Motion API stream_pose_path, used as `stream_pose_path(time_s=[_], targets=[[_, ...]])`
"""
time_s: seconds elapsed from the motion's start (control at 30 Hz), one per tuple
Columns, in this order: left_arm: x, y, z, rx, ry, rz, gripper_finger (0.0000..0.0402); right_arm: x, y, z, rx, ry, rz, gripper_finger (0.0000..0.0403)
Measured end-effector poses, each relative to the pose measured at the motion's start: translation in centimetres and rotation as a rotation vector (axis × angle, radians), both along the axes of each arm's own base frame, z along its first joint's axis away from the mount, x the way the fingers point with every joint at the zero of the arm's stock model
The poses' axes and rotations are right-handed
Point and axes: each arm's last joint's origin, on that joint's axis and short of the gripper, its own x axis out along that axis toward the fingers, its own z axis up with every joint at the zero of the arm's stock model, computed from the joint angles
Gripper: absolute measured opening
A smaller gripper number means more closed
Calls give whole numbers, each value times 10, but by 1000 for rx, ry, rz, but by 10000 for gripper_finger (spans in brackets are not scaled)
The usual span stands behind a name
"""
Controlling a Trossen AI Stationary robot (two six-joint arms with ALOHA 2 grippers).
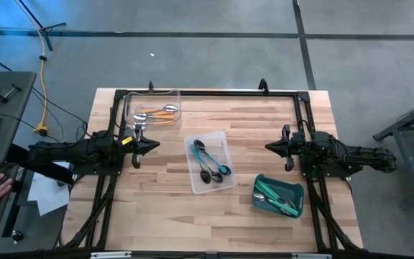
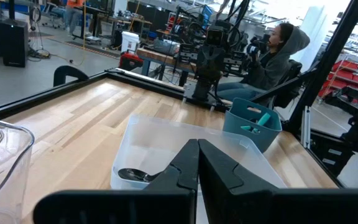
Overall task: Sort silverware by color (type)
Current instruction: Return to Home Position
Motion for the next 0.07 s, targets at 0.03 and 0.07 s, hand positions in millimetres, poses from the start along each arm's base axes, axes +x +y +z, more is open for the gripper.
stream_pose_path(time_s=[0.03, 0.07], targets=[[0, 0, 0, 0, 0, 0, 0, 0, 0, 0, 0, 0, 0, 0], [0, 0, 0, 0, 0, 0, 0, 0, 0, 0, 0, 0, 0, 0]])
